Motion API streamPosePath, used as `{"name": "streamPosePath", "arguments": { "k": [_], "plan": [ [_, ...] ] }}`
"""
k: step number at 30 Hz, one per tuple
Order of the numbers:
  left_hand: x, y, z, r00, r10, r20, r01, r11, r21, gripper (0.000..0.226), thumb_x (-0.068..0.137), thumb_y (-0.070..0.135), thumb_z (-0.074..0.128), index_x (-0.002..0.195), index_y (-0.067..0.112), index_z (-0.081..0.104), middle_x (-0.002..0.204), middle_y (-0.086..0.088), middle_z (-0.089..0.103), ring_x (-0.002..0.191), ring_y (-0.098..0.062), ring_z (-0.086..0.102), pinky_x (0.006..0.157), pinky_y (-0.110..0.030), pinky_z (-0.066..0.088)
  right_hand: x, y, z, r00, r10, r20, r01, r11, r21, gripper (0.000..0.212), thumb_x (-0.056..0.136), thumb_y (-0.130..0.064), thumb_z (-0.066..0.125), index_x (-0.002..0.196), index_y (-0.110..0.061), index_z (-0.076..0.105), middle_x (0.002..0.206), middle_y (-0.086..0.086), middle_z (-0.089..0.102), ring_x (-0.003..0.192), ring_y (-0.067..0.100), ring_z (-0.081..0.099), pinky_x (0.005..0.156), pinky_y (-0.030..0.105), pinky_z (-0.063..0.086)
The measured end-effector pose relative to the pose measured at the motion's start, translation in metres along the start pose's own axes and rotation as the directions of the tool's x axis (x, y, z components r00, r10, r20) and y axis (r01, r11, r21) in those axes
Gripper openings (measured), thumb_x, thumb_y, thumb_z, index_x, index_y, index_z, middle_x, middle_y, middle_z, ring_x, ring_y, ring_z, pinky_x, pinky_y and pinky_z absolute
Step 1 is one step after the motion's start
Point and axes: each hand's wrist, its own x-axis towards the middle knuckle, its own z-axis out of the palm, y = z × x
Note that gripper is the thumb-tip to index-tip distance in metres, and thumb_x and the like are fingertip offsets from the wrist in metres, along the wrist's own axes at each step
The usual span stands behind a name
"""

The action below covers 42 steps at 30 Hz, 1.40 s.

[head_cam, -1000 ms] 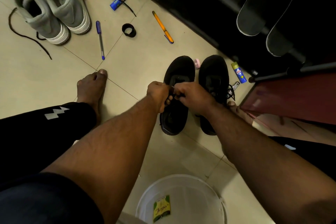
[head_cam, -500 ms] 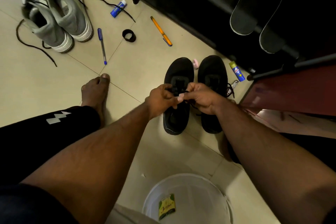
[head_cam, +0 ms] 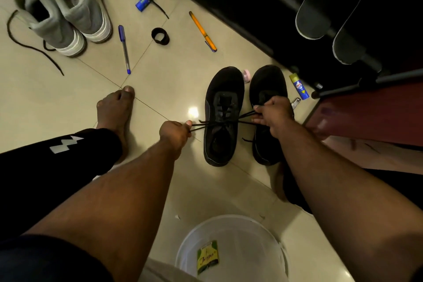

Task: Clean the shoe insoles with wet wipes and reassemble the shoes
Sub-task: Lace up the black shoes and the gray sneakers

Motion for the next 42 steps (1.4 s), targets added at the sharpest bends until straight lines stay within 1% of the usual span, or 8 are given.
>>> {"name": "streamPosePath", "arguments": {
  "k": [3, 6, 9, 11, 17, 26, 36, 42],
  "plan": [
    [0.001, 0.001, -0.001, 0.994, -0.11, -0.029, 0.107, 0.99, -0.087, 0.028, 0.096, 0.027, 0.064, 0.094, -0.001, 0.066, 0.089, -0.009, 0.068, 0.073, -0.018, 0.059, 0.082, -0.04, 0.053, 0.002, -0.001, -0.001, 0.997, 0.007, -0.072, -0.007, 1.0, -0.003, 0.028, 0.089, 0.004, 0.062, 0.073, -0.01, 0.043, 0.082, 0.01, 0.059, 0.067, 0.021, 0.065, 0.05, 0.025, 0.057],
    [0.001, 0.002, -0.004, 0.974, -0.225, -0.005, 0.221, 0.959, -0.179, 0.036, 0.097, 0.023, 0.063, 0.119, -0.005, 0.061, 0.122, -0.016, 0.067, 0.11, -0.032, 0.065, 0.074, -0.04, 0.052, 0.0, 0.003, 0.002, 0.993, 0.011, -0.12, -0.01, 1.0, 0.007, 0.024, 0.088, 0.002, 0.063, 0.075, -0.009, 0.047, 0.083, 0.011, 0.061, 0.074, 0.025, 0.068, 0.055, 0.025, 0.057],
    [-0.001, 0.005, -0.007, 0.985, -0.173, 0.014, 0.174, 0.98, -0.092, 0.04, 0.097, 0.027, 0.063, 0.121, -0.005, 0.06, 0.119, -0.017, 0.067, 0.1, -0.034, 0.063, 0.061, -0.041, 0.055, -0.001, 0.009, 0.004, 0.989, -0.046, -0.144, 0.045, 0.999, -0.005, 0.026, 0.087, -0.001, 0.066, 0.073, -0.011, 0.047, 0.081, 0.013, 0.061, 0.073, 0.027, 0.067, 0.062, 0.031, 0.059],
    [-0.004, 0.008, -0.011, 0.994, -0.097, 0.055, 0.095, 0.995, 0.034, 0.045, 0.098, 0.035, 0.059, 0.122, -0.003, 0.06, 0.115, -0.018, 0.063, 0.102, -0.037, 0.059, 0.07, -0.043, 0.053, -0.002, 0.014, 0.003, 0.978, -0.168, -0.127, 0.148, 0.977, -0.151, 0.022, 0.086, -0.008, 0.069, 0.078, -0.014, 0.049, 0.087, 0.013, 0.062, 0.079, 0.029, 0.066, 0.071, 0.039, 0.059],
    [-0.036, 0.028, -0.028, 0.98, 0.157, 0.123, -0.184, 0.953, 0.242, 0.048, 0.097, 0.03, 0.061, 0.139, 0.011, 0.048, 0.138, -0.017, 0.053, 0.122, -0.032, 0.053, 0.099, -0.035, 0.046, -0.048, 0.004, 0.003, 0.846, -0.518, 0.128, 0.492, 0.664, -0.562, 0.045, 0.08, -0.018, 0.076, 0.121, -0.017, 0.056, 0.123, 0.007, 0.054, 0.109, 0.023, 0.053, 0.088, 0.037, 0.05],
    [-0.08, 0.035, -0.07, 0.922, 0.335, 0.196, -0.388, 0.809, 0.441, 0.059, 0.097, 0.025, 0.061, 0.15, 0.016, 0.036, 0.148, -0.015, 0.047, 0.133, -0.032, 0.047, 0.107, -0.036, 0.041, -0.124, -0.019, 0.048, 0.753, -0.362, 0.55, 0.65, 0.281, -0.706, 0.028, 0.086, -0.025, 0.068, 0.112, -0.019, 0.06, 0.114, 0.003, 0.054, 0.106, 0.024, 0.054, 0.09, 0.039, 0.05],
    [0.022, 0.071, -0.198, 0.943, 0.332, -0.027, -0.265, 0.799, 0.54, 0.057, 0.094, 0.029, 0.061, 0.146, 0.016, 0.041, 0.146, -0.012, 0.047, 0.13, -0.032, 0.048, 0.104, -0.039, 0.044, -0.127, -0.108, 0.194, 0.585, -0.344, 0.735, 0.789, 0.028, -0.614, 0.039, 0.086, -0.027, 0.068, 0.123, -0.021, 0.056, 0.127, 0.003, 0.052, 0.113, 0.022, 0.052, 0.093, 0.036, 0.049],
    [0.132, 0.101, -0.256, 0.85, 0.458, -0.261, -0.275, 0.807, 0.522, 0.061, 0.091, 0.022, 0.063, 0.145, 0.023, 0.036, 0.152, -0.008, 0.031, 0.126, -0.037, 0.051, 0.098, -0.044, 0.047, -0.089, -0.176, 0.318, 0.462, -0.365, 0.809, 0.842, -0.105, -0.528, 0.078, 0.081, -0.025, 0.074, 0.146, -0.021, 0.032, 0.154, 0.005, 0.025, 0.13, 0.032, 0.044, 0.101, 0.041, 0.044]
  ]
}}
